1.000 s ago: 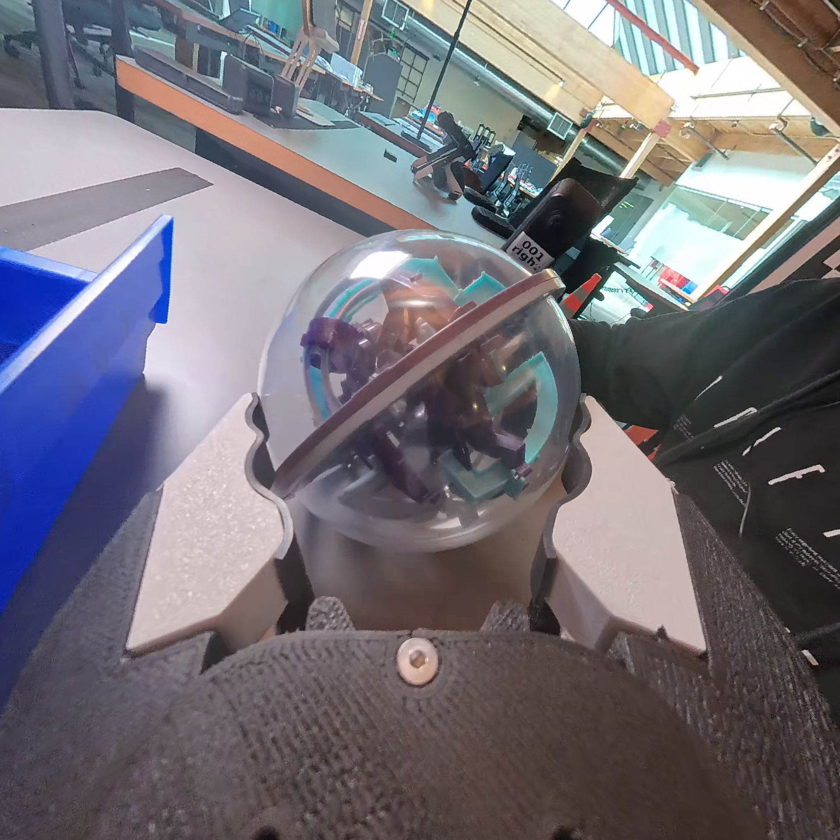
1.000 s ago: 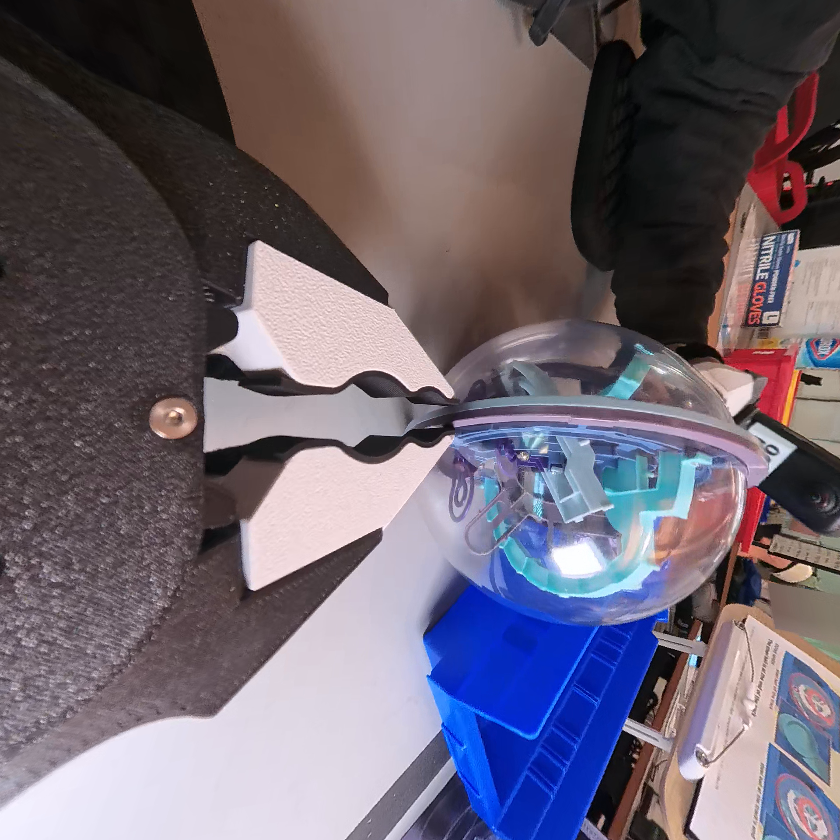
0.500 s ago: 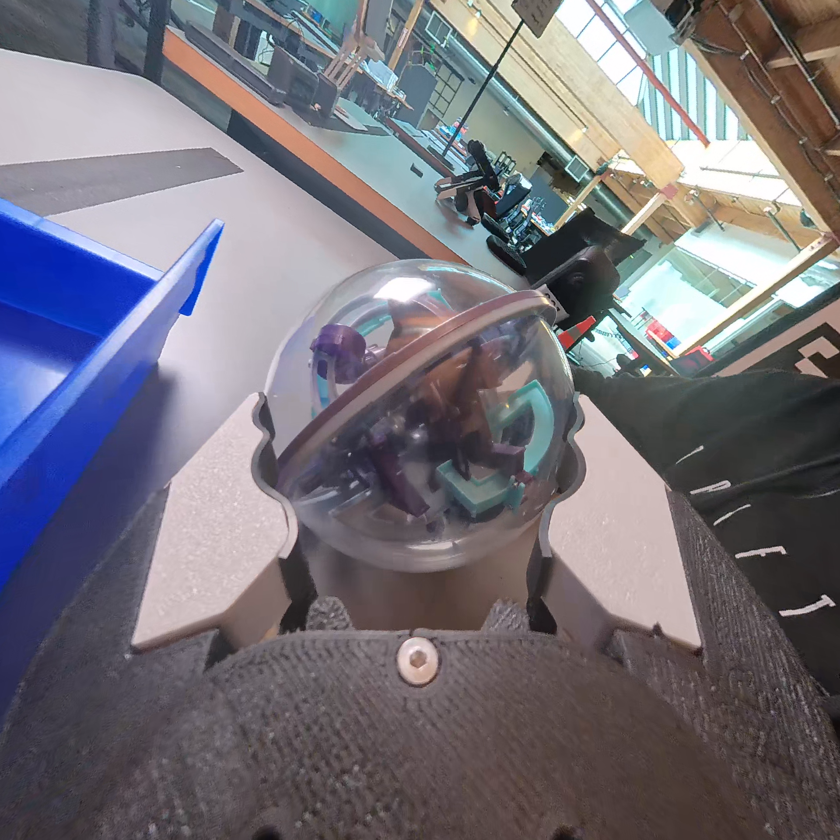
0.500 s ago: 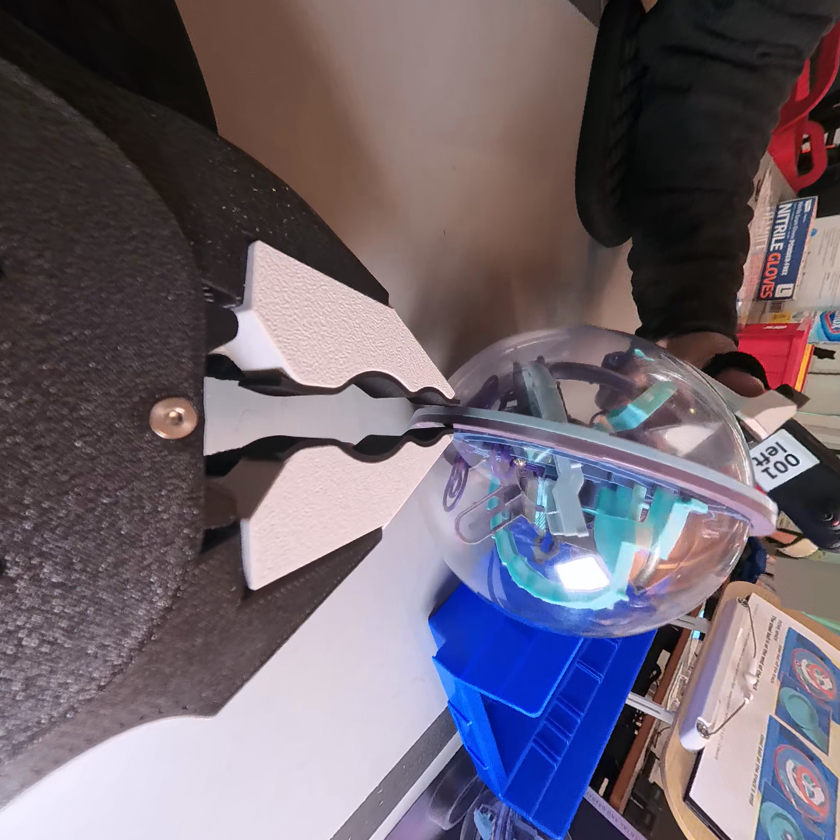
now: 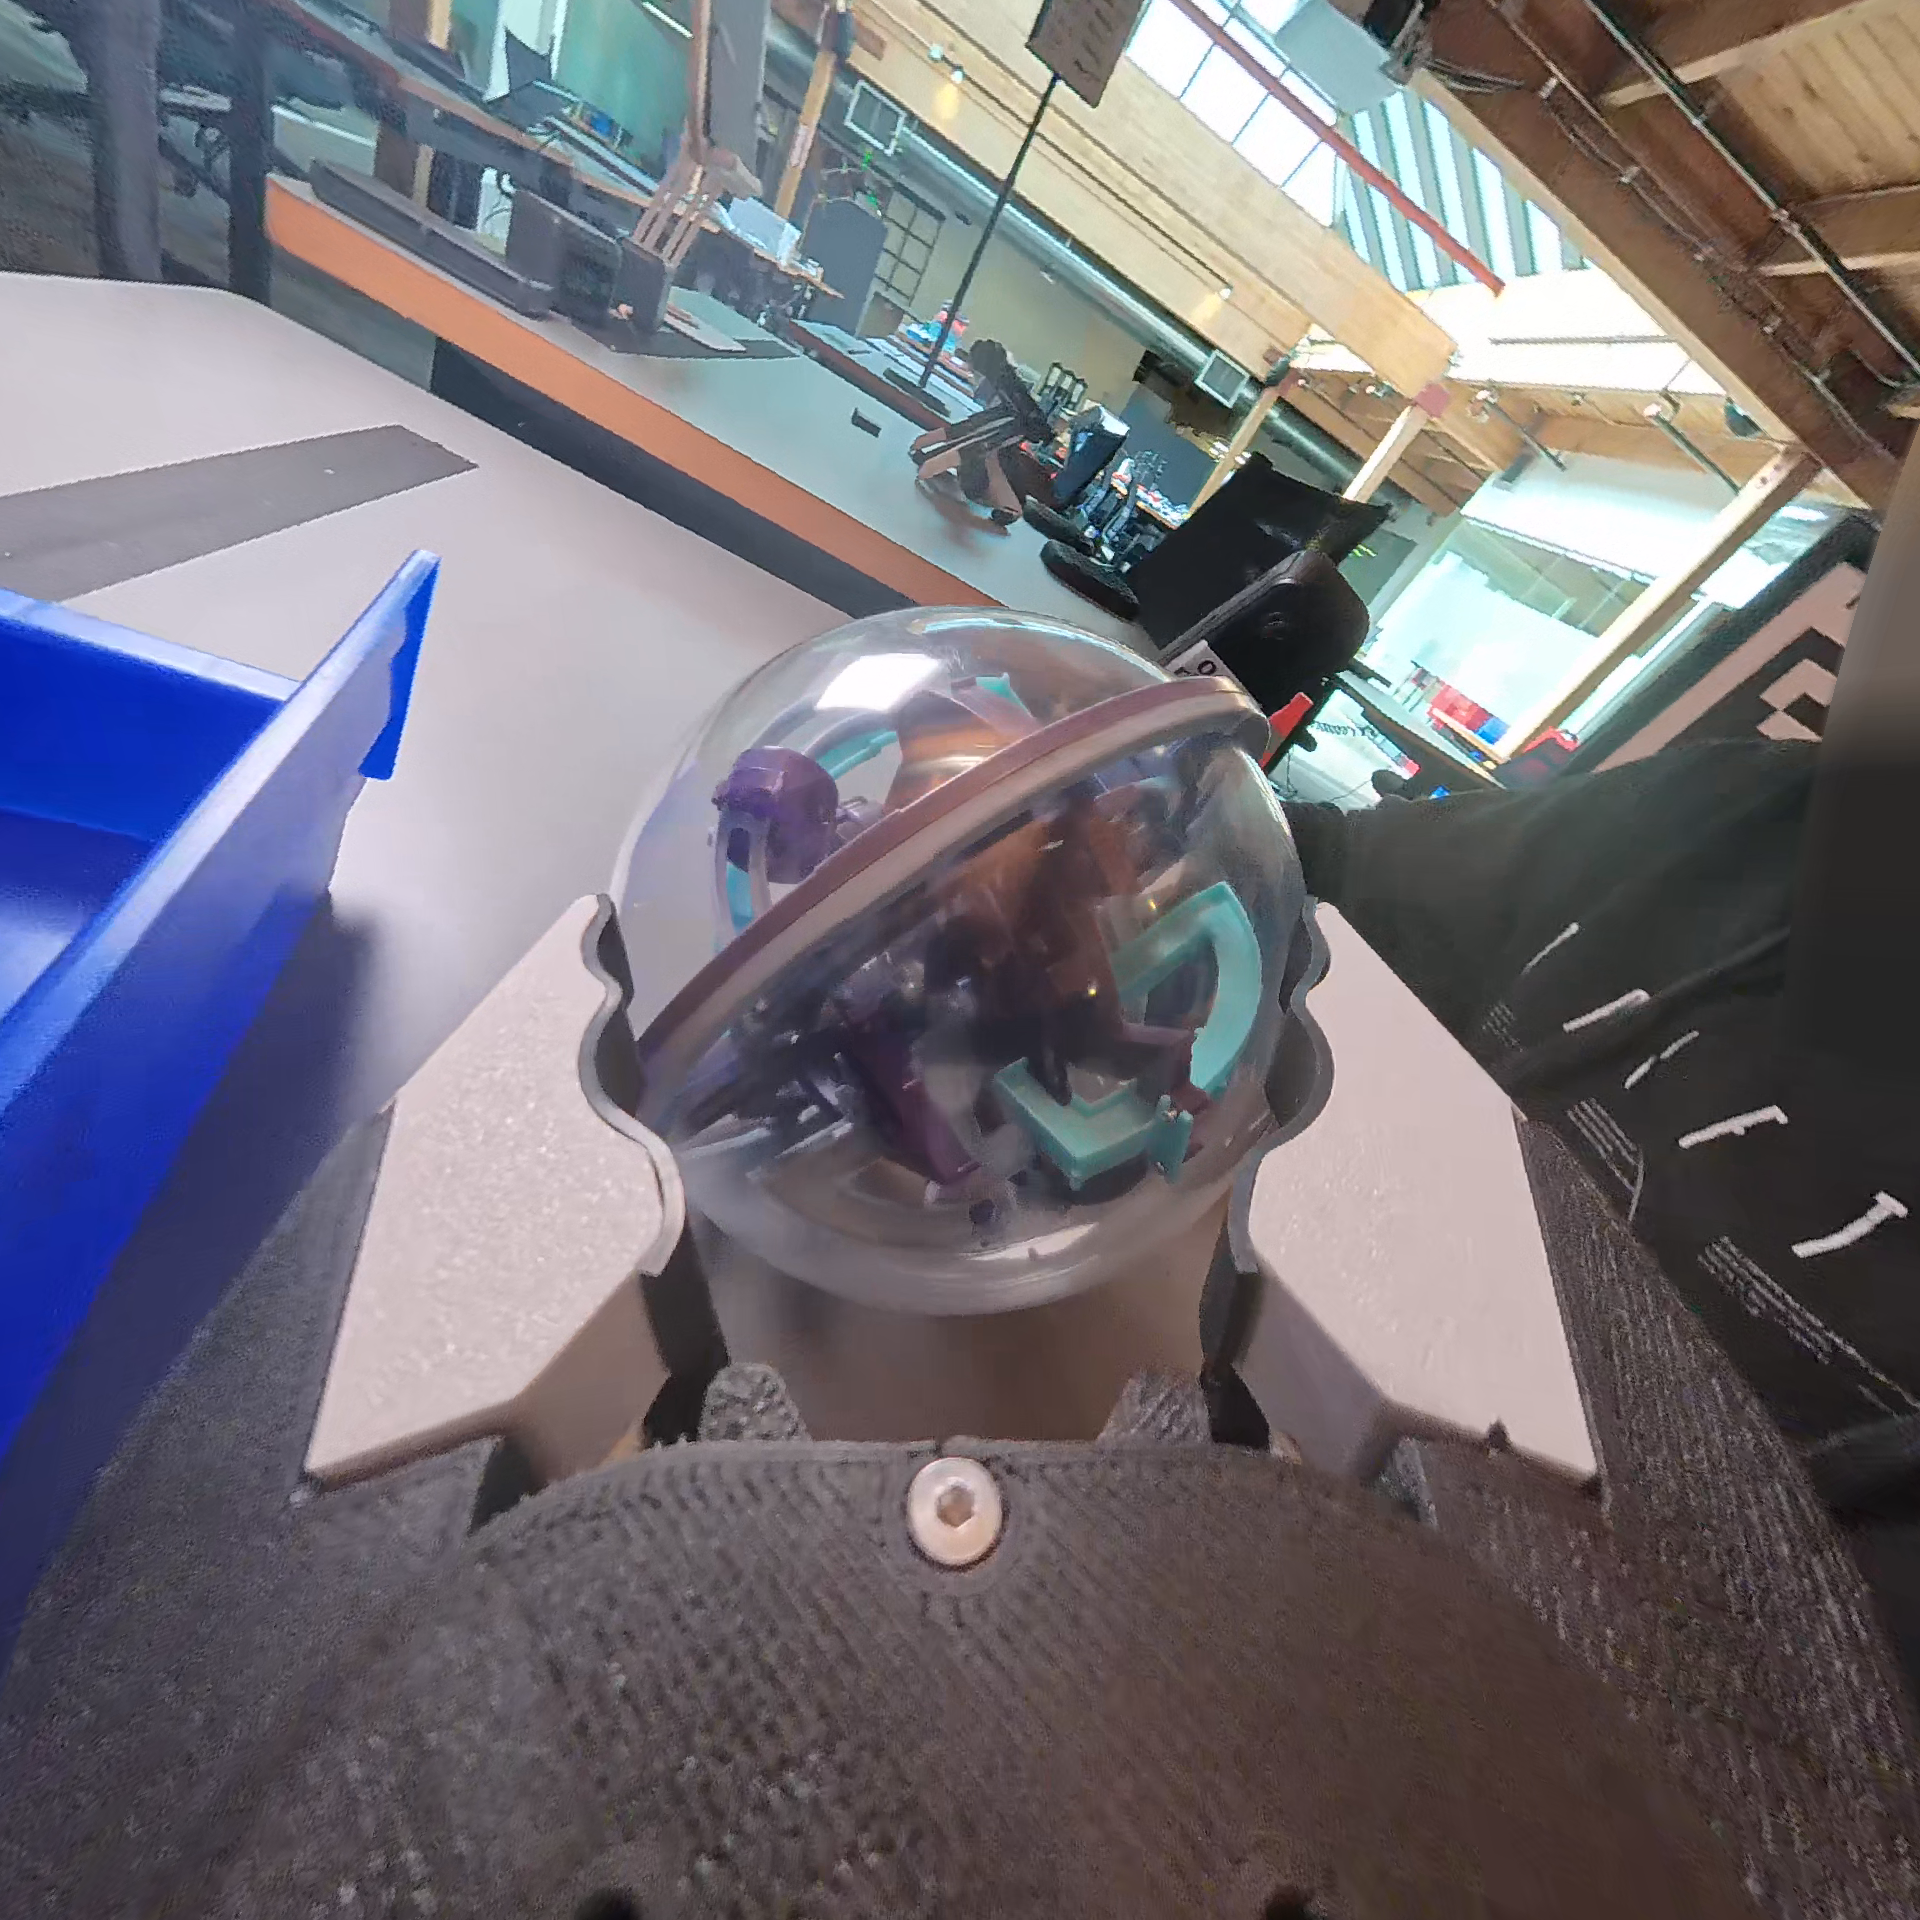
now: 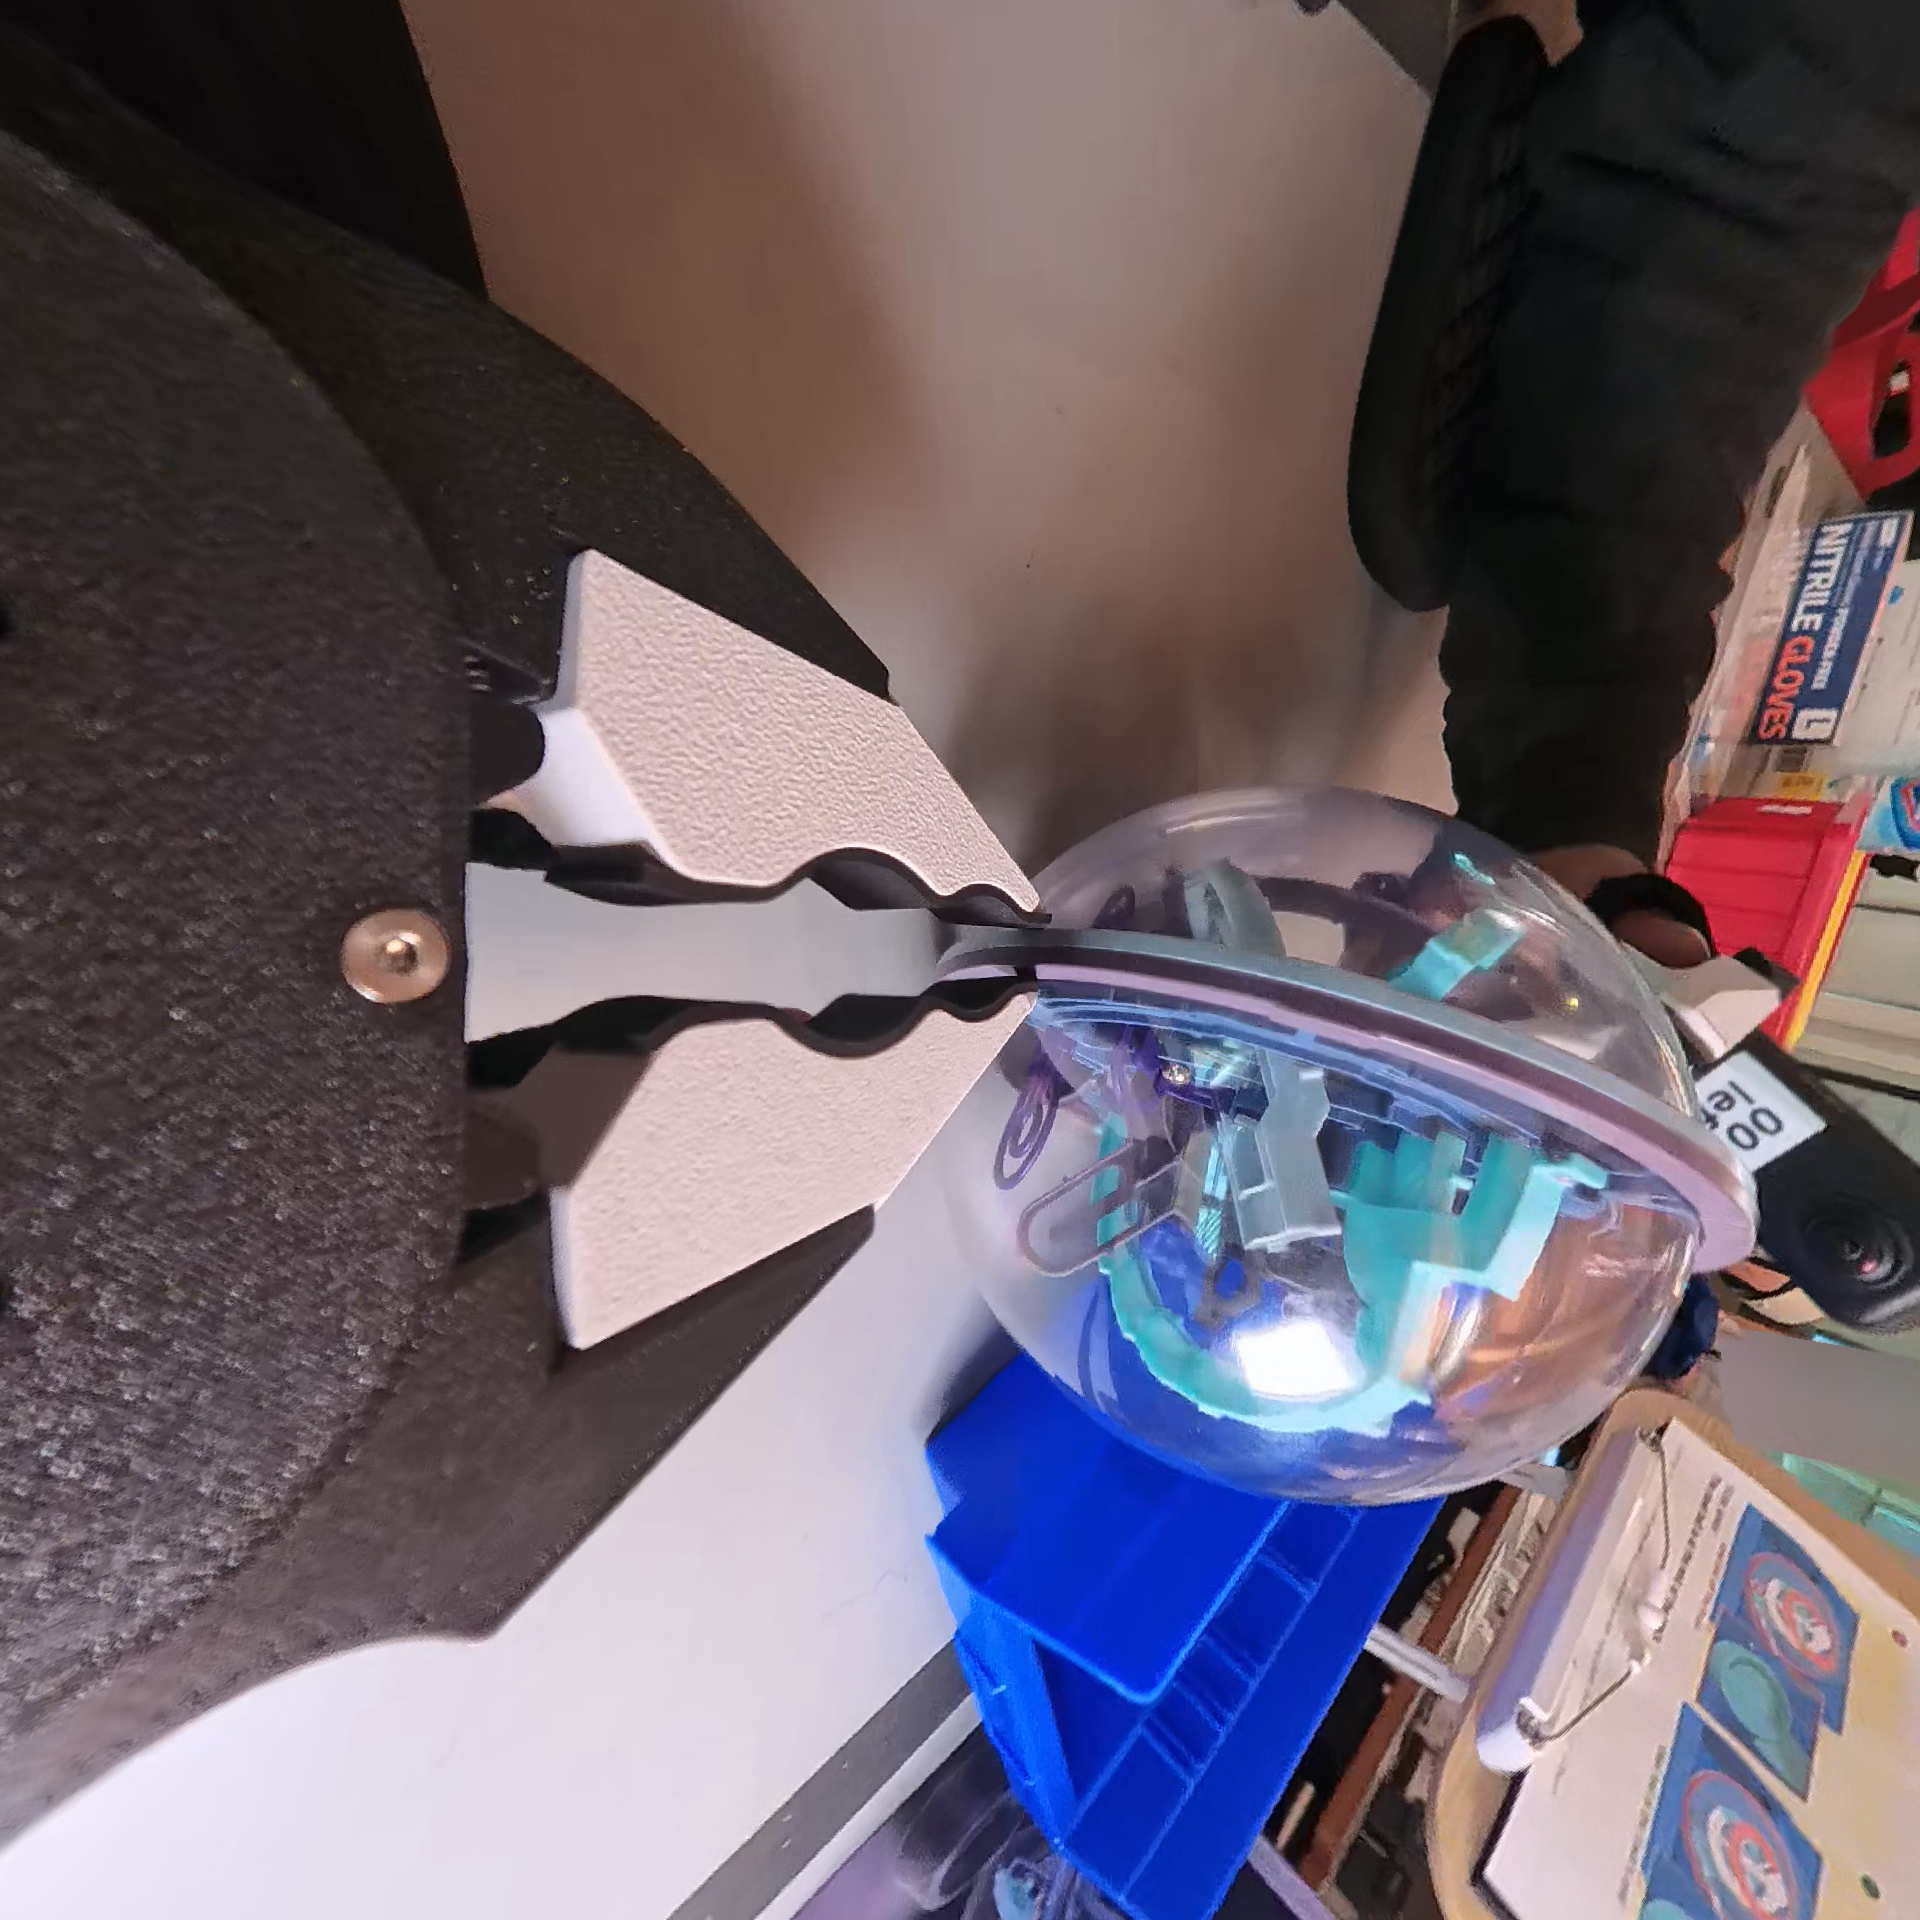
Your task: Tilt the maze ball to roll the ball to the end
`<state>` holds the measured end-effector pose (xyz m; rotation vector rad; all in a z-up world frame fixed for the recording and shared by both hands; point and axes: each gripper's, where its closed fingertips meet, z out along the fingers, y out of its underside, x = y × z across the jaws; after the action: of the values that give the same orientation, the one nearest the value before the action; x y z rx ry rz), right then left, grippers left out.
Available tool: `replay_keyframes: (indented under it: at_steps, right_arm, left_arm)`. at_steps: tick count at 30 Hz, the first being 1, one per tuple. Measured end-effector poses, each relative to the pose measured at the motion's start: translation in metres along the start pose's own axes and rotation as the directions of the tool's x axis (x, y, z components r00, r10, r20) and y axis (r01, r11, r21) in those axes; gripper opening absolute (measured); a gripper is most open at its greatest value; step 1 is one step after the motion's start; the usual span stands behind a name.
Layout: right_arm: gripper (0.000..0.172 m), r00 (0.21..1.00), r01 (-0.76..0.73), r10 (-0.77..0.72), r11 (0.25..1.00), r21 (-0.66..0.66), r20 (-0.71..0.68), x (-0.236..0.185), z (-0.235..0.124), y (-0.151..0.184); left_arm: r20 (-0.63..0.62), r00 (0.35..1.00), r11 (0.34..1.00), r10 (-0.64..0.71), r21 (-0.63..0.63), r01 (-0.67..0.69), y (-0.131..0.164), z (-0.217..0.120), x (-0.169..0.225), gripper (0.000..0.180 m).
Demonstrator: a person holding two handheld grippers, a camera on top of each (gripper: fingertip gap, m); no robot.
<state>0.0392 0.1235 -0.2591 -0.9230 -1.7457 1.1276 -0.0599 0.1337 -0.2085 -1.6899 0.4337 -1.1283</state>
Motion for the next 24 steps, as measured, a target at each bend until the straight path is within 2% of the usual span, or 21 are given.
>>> replay_keyframes:
  at_steps: [10, 20, 24]
  right_arm:
    - [0.004, 0.98, 0.198, -0.197, 0.979, -0.042, 0.035, -0.032, 0.015, 0.002]
    - [0.005, 0.985, 0.168, -0.167, 0.986, 0.005, -0.04, -0.017, 0.009, -0.007]
    - [0.007, 0.98, 0.177, -0.175, 0.984, 0.009, -0.098, -0.007, 0.007, -0.009]
  left_arm:
    - [-0.105, 0.993, 0.998, 0.05, 0.03, -0.047, 0.0, -0.006, 0.014, 0.113]
    - [-0.024, 0.998, 0.997, 0.062, 0.053, -0.061, -0.008, -0.003, 0.004, 0.109]
    - [0.028, 0.992, 0.991, 0.127, 0.032, -0.128, -0.006, 0.001, 0.002, 0.123]
